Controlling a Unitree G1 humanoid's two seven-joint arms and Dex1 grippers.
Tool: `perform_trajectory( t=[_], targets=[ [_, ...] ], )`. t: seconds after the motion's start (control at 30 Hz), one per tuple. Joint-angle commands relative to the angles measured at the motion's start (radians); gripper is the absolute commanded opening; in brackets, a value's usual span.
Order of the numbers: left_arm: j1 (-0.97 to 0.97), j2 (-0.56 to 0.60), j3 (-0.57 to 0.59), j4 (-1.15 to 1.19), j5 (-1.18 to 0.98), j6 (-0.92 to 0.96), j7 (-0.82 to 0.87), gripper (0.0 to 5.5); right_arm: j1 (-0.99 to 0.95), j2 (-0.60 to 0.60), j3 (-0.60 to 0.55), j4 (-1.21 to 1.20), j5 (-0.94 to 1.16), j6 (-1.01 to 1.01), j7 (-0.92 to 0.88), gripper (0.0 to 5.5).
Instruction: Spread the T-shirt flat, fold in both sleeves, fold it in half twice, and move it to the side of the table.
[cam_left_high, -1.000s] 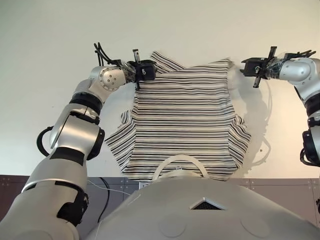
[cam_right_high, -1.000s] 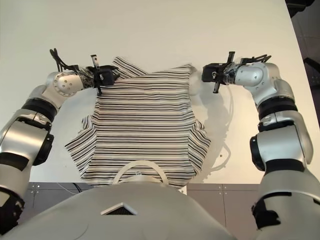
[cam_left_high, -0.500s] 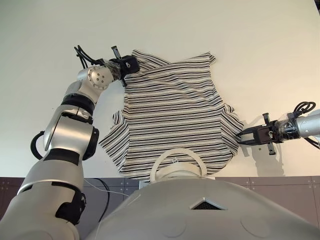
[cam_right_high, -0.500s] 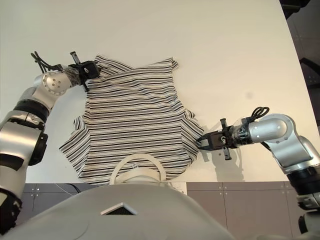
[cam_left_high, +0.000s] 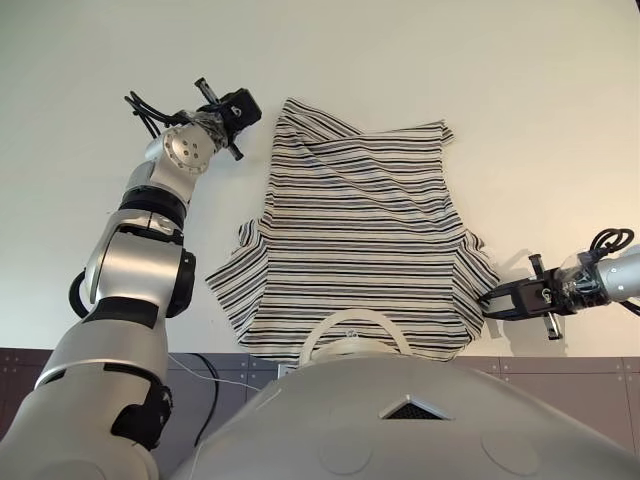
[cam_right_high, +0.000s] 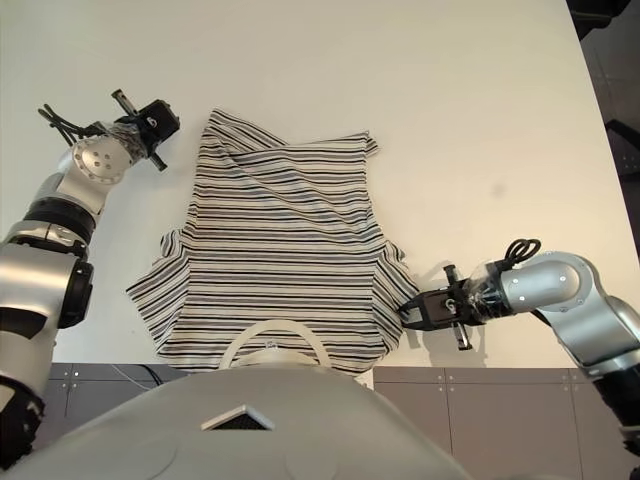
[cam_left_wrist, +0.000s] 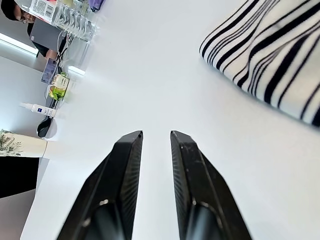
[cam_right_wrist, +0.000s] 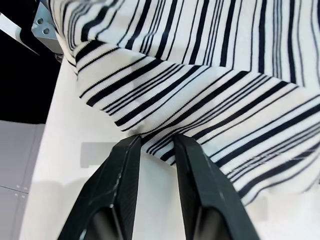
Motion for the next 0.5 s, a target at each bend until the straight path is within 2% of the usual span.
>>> perform_trajectory(
  t=[0.03, 0.1, 0.17, 0.2, 0.27, 0.4, 0.5],
  targets=[
    [-0.036, -0.017, 0.045, -0.168, -0.071, -0.036, -0.058, 1.01, -0.057, 0.054, -0.043, -0.061, 0.116, 0.125, 0.004, 1.17],
    [0.049, -0.017, 0.071, -0.513, -0.176, 0.052, -0.178, 1.01, -0.132, 0.066, -0.112, -0.083, 0.260, 0.232, 0.029, 1.17],
    [0.206, -0.016, 0.054, -0.972, -0.302, 0.269, -0.287, 1.01, -0.247, 0.085, -0.169, -0.049, 0.379, 0.324, 0.048, 1.17],
    [0.290, -0.006, 0.027, -1.177, -0.360, 0.388, -0.323, 1.01, -0.327, 0.119, -0.174, 0.013, 0.383, 0.344, 0.034, 1.17],
    [0.410, 0.008, -0.016, -1.434, -0.435, 0.557, -0.355, 1.01, -0.477, 0.213, -0.143, 0.176, 0.292, 0.307, -0.038, 1.17],
    [0.595, 0.071, -0.104, -1.659, -0.441, 0.670, -0.425, 1.01, -0.737, 0.428, -0.030, 0.609, 0.023, 0.116, -0.267, 1.17],
    [0.651, 0.080, -0.153, -1.714, -0.411, 0.709, -0.458, 1.01, -0.863, 0.525, 0.021, 0.868, -0.087, 0.001, -0.347, 1.17]
  ],
)
